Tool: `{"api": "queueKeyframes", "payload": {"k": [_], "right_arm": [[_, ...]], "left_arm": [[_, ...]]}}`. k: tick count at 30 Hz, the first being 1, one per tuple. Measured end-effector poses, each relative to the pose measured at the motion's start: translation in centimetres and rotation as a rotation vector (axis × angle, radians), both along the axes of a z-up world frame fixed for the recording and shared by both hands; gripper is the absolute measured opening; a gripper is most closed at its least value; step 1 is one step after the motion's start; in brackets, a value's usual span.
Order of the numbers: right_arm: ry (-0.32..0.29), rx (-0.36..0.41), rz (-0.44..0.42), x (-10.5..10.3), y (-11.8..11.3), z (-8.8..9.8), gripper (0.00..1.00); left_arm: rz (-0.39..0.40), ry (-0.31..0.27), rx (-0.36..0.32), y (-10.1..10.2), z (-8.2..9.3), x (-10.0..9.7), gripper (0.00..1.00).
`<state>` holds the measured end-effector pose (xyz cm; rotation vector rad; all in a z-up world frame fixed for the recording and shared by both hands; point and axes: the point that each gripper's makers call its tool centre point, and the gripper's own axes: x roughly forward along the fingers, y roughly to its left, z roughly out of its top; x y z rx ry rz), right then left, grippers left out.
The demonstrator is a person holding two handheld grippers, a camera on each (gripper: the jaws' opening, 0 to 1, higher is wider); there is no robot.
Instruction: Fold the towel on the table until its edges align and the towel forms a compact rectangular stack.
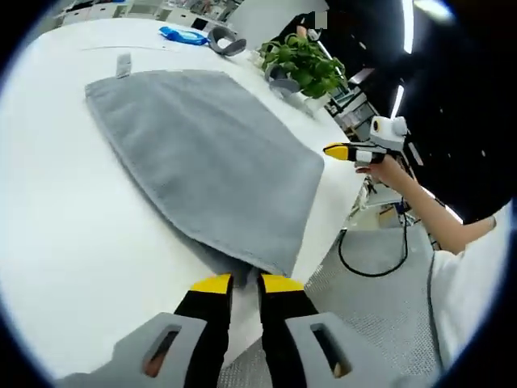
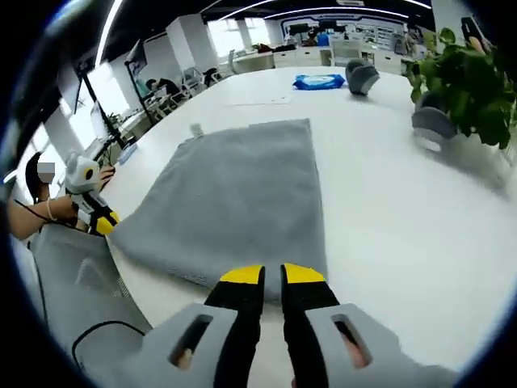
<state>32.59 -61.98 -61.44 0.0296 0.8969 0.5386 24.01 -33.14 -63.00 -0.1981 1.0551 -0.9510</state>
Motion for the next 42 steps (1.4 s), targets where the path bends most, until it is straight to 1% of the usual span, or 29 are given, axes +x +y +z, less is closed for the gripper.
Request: {"api": "queueKeyframes", "payload": {"k": [1, 2, 3, 4, 6, 7, 9, 11, 13, 15, 16, 17, 19, 20, 21, 22, 23, 24, 25, 26, 27, 28, 29, 30, 32, 33, 35, 39, 42], "right_arm": [[0.006, 0.010, -0.014, -0.2, -0.4, -0.3, 0.13], [0.011, 0.017, -0.018, -0.3, -0.5, -0.6, 0.16], [0.030, 0.027, -0.018, -0.6, -0.5, -1.1, 0.18], [0.040, 0.028, -0.016, -0.7, -0.5, -1.4, 0.19], [0.054, 0.018, -0.013, -1.2, -0.3, -1.8, 0.18], [0.056, 0.016, -0.011, -1.3, -0.3, -1.9, 0.18], [0.063, 0.014, -0.005, -1.5, 0.0, -2.0, 0.18], [0.060, 0.005, 0.001, -1.6, 0.2, -1.7, 0.17], [0.051, -0.001, 0.005, -1.6, 0.4, -1.4, 0.16], [0.028, 0.008, 0.019, -1.6, 1.5, -0.5, 0.16], [0.023, 0.010, 0.030, -1.4, 1.3, -0.8, 0.16], [0.018, 0.005, 0.048, -1.5, 1.7, -0.7, 0.16], [-0.006, -0.048, 0.098, -1.3, 1.8, -1.0, 0.16], [-0.011, -0.065, 0.113, -1.2, 1.9, -1.1, 0.16], [-0.005, -0.072, 0.119, -1.2, 2.0, -1.3, 0.16], [-0.001, -0.067, 0.116, -1.1, 2.2, -1.4, 0.16], [0.006, -0.061, 0.116, -0.9, 2.2, -1.7, 0.16], [0.009, -0.057, 0.114, -0.8, 2.2, -1.8, 0.16], [0.013, -0.055, 0.109, -0.7, 2.2, -2.1, 0.15], [0.017, -0.058, 0.104, -0.6, 2.2, -2.3, 0.15], [0.024, -0.067, 0.102, -0.5, 2.1, -2.6, 0.14], [0.031, -0.078, 0.102, -0.5, 2.0, -3.0, 0.14], [0.038, -0.084, 0.098, -0.4, 1.9, -3.3, 0.13], [0.042, -0.087, 0.092, -0.4, 1.8, -3.5, 0.13], [0.052, -0.102, 0.076, -0.3, 1.6, -3.9, 0.11], [0.054, -0.107, 0.073, -0.3, 1.5, -4.0, 0.09], [0.049, -0.133, 0.078, -0.2, 1.4, -4.3, 0.07], [0.035, -0.178, 0.083, -0.1, 1.2, -4.3, 0.03], [0.026, -0.194, 0.078, -0.1, 1.1, -4.4, 0.01]], "left_arm": [[-0.028, -0.016, -0.004, -0.3, 0.1, -0.2, 0.16], [-0.064, -0.046, -0.017, -0.8, 0.3, -0.6, 0.17], [-0.087, -0.057, -0.033, -1.3, 0.5, -0.9, 0.18], [-0.110, -0.052, -0.057, -1.7, 0.7, -1.4, 0.18], [-0.145, 0.012, -0.081, -2.3, 0.8, -2.5, 0.18], [-0.156, 0.059, -0.093, -2.5, 0.8, -3.1, 0.19], [-0.173, 0.082, -0.068, -2.3, 0.2, -3.7, 0.19], [-0.165, 0.140, -0.041, -1.7, -0.3, -4.2, 0.16], [-0.144, 0.171, -0.040, -1.3, -0.4, -4.1, 0.12], [-0.100, 0.203, -0.077, -1.1, 0.2, -3.7, 0.10], [-0.086, 0.204, -0.100, -1.2, 0.6, -3.4, 0.10], [-0.071, 0.200, -0.115, -1.3, 0.9, -3.1, 0.10], [-0.033, 0.137, -0.130, -1.5, 1.7, -1.8, 0.11], [-0.015, 0.077, -0.115, -1.5, 2.0, -0.9, 0.12], [-0.004, 0.039, -0.101, -1.5, 2.2, -0.4, 0.13], [0.003, 0.010, -0.093, -1.6, 2.4, 0.0, 0.13], [-0.009, -0.003, -0.095, -1.8, 2.7, 0.0, 0.12], [-0.001, -0.005, -0.108, -2.1, 3.2, 0.2, 0.12], [0.015, -0.025, -0.110, -2.2, 3.4, 0.6, 0.12], [0.023, -0.061, -0.099, -2.2, 3.5, 1.1, 0.13], [0.037, -0.124, -0.062, -2.0, 3.5, 2.0, 0.13], [0.023, -0.151, -0.059, -2.1, 3.7, 2.1, 0.12], [0.027, -0.134, -0.071, -2.3, 3.9, 1.9, 0.12], [0.045, -0.136, -0.084, -2.3, 4.2, 2.1, 0.12], [0.065, -0.167, -0.081, -2.1, 4.4, 2.6, 0.12], [0.082, -0.192, -0.057, -1.7, 4.1, 3.2, 0.13], [0.116, -0.230, 0.062, -0.3, 2.5, 4.3, 0.16], [0.099, -0.287, 0.226, 1.0, 0.7, 5.4, 0.16], [0.065, -0.278, 0.267, 0.7, -0.2, 5.2, 0.16]]}}
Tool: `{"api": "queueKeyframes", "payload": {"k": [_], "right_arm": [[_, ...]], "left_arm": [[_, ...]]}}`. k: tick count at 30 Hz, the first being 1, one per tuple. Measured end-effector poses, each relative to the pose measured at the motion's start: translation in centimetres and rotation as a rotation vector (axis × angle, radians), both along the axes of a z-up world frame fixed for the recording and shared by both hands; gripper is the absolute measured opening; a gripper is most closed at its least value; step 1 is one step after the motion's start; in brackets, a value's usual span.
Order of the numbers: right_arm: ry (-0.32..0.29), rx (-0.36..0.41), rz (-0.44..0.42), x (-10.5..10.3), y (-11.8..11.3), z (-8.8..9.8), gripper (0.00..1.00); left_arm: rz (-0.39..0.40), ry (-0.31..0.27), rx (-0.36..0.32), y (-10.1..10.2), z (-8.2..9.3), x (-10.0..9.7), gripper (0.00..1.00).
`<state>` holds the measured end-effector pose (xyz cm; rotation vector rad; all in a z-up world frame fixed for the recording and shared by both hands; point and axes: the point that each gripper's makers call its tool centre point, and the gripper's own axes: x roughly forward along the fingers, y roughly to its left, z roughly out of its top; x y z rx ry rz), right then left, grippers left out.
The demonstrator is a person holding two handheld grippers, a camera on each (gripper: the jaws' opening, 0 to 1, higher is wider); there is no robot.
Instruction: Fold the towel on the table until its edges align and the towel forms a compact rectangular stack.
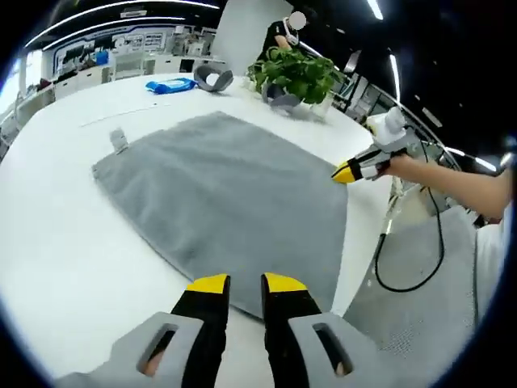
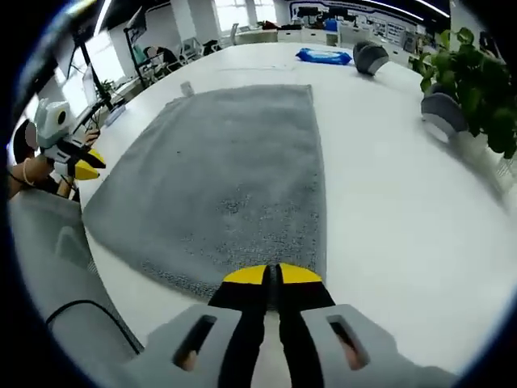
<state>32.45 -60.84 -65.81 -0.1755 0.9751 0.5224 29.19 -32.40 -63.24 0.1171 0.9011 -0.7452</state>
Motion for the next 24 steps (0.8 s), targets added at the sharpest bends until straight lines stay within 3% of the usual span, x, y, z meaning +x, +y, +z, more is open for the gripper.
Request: {"api": "queueKeyframes", "payload": {"k": [1, 5, 6, 7, 8, 12, 24], "right_arm": [[-0.001, -0.003, -0.004, 0.0, 0.0, 0.0, 0.01], [-0.017, -0.023, -0.016, -0.1, 0.0, 0.0, 0.00], [-0.018, -0.024, -0.020, -0.1, 0.0, 0.0, 0.00], [-0.021, -0.027, -0.024, -0.1, 0.0, 0.0, 0.00], [-0.024, -0.030, -0.029, -0.2, 0.0, 0.0, 0.00], [-0.021, -0.037, -0.043, -0.3, 0.1, 0.0, 0.00], [-0.011, -0.042, -0.027, -1.2, 0.4, -0.1, 0.00]], "left_arm": [[-0.004, 0.005, 0.008, -0.1, -0.3, -0.1, 0.16], [-0.028, 0.063, 0.166, 1.3, -2.7, -1.0, 0.12], [-0.061, -0.039, 0.148, 0.9, -2.2, 0.1, 0.09], [-0.077, -0.020, 0.175, 1.2, -2.5, -0.3, 0.09], [-0.058, 0.009, 0.160, 1.2, -2.4, -0.6, 0.09], [-0.037, 0.025, 0.143, 1.6, -2.3, -0.1, 0.05], [-0.037, 0.014, 0.135, 1.6, -2.3, 1.1, 0.03]]}}
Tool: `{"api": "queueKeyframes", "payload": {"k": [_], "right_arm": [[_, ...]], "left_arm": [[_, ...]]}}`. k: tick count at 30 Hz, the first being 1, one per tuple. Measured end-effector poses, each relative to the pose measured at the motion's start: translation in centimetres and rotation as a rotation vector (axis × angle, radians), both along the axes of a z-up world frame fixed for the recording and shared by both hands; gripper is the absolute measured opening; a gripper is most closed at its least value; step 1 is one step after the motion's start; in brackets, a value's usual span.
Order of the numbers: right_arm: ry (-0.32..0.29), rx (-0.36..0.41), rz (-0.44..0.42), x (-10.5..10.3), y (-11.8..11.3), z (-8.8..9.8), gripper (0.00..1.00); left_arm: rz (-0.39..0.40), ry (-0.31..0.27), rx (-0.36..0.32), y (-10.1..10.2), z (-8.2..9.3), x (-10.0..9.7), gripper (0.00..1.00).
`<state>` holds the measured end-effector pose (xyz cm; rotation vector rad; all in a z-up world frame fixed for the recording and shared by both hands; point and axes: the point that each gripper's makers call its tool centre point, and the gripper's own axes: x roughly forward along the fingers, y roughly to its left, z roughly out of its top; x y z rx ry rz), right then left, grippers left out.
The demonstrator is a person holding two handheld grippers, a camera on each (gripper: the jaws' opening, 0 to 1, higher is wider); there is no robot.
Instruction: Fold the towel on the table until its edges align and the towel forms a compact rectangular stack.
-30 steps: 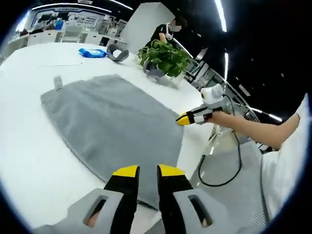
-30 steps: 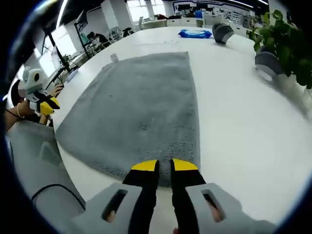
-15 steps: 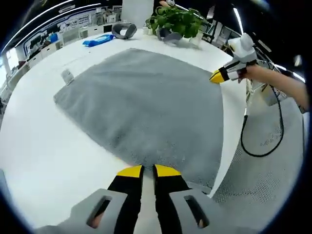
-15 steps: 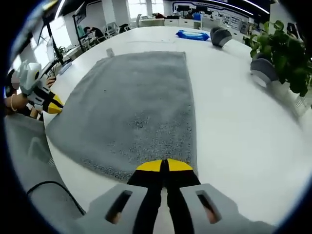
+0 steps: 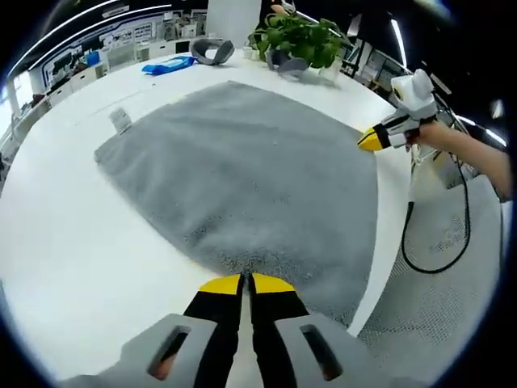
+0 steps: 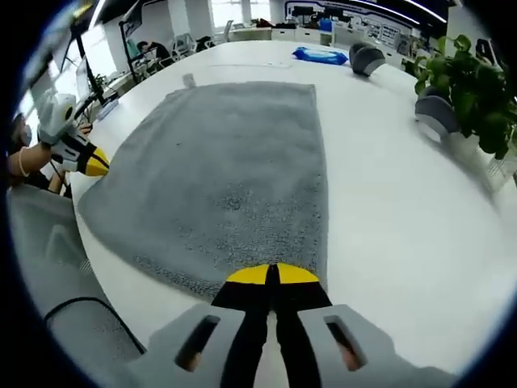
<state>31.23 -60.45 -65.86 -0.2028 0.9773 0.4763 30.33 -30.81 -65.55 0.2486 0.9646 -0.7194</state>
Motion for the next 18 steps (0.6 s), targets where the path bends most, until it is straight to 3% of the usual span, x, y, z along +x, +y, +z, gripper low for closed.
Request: {"api": "queueKeyframes", "payload": {"k": [4, 18], "right_arm": [[0.000, 0.010, -0.001, -0.5, 0.3, 0.0, 0.00], [-0.018, 0.031, -0.012, -1.8, 1.7, 0.0, 0.00]], "left_arm": [[-0.074, -0.038, 0.026, 0.0, 0.0, 0.7, 0.03], [-0.092, -0.029, 0.045, 0.3, -0.1, 3.0, 0.03]]}}
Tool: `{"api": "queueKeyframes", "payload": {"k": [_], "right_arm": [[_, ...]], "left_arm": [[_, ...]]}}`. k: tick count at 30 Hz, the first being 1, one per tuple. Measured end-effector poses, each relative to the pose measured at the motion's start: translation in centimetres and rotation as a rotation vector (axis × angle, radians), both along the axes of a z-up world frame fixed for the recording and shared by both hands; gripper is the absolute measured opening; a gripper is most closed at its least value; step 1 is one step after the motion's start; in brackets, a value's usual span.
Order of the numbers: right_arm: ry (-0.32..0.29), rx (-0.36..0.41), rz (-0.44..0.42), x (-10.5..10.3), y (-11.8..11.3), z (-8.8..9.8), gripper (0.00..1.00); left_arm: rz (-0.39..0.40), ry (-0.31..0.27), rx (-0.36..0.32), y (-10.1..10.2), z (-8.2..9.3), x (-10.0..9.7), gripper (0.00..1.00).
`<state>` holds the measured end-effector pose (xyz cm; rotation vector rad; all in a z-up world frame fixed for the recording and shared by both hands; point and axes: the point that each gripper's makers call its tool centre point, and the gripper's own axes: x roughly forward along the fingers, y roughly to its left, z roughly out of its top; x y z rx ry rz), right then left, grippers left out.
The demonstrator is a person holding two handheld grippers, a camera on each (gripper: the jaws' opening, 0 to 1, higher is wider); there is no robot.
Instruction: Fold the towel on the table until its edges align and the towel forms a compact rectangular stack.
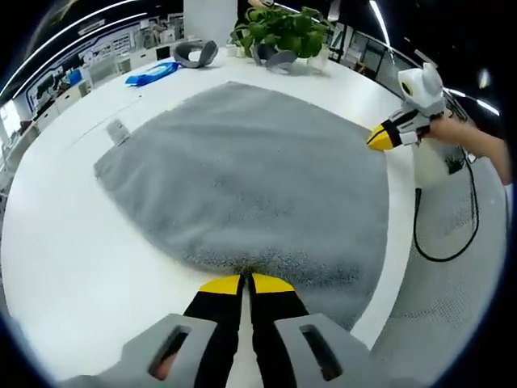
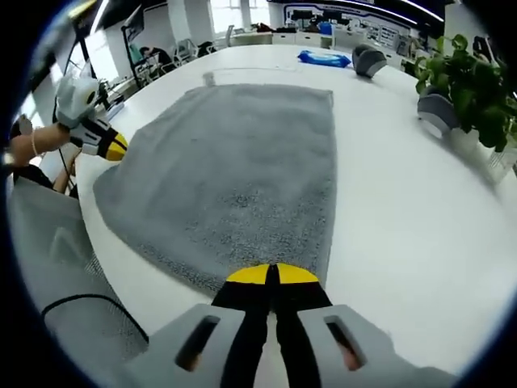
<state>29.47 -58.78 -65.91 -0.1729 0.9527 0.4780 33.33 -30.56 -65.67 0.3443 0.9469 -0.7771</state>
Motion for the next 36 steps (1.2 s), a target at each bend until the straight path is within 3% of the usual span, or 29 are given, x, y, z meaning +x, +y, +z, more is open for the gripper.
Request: {"api": "queueKeyframes", "payload": {"k": [9, 12, 15, 19, 23, 28, 36], "right_arm": [[0.001, -0.002, 0.028, -0.3, 0.5, 0.0, 0.00], [0.008, 0.000, 0.053, -0.2, 0.5, 0.0, 0.00], [0.017, 0.059, 0.046, -0.2, 0.4, 0.1, 0.00], [0.022, 0.107, 0.078, -0.5, 0.8, 0.7, 0.08], [-0.018, 0.157, 0.186, -1.2, 2.7, 2.2, 0.19], [0.003, 0.118, 0.290, -2.1, 4.0, 1.6, 0.25], [0.013, 0.060, 0.351, -2.7, 4.1, 0.5, 0.27]], "left_arm": [[-0.042, -0.020, 0.028, -0.3, 0.0, -0.2, 0.04], [-0.120, -0.052, 0.013, -0.6, 0.2, -0.7, 0.10], [-0.099, -0.026, 0.001, -0.2, 0.3, -0.8, 0.21], [-0.112, -0.010, -0.044, -0.5, 1.1, -1.6, 0.27], [-0.163, -0.037, -0.095, -1.9, 2.5, -3.3, 0.30], [-0.268, -0.036, -0.097, -3.8, 2.5, -6.0, 0.37], [-0.272, 0.010, -0.081, -4.2, 0.5, -7.8, 0.36]]}}
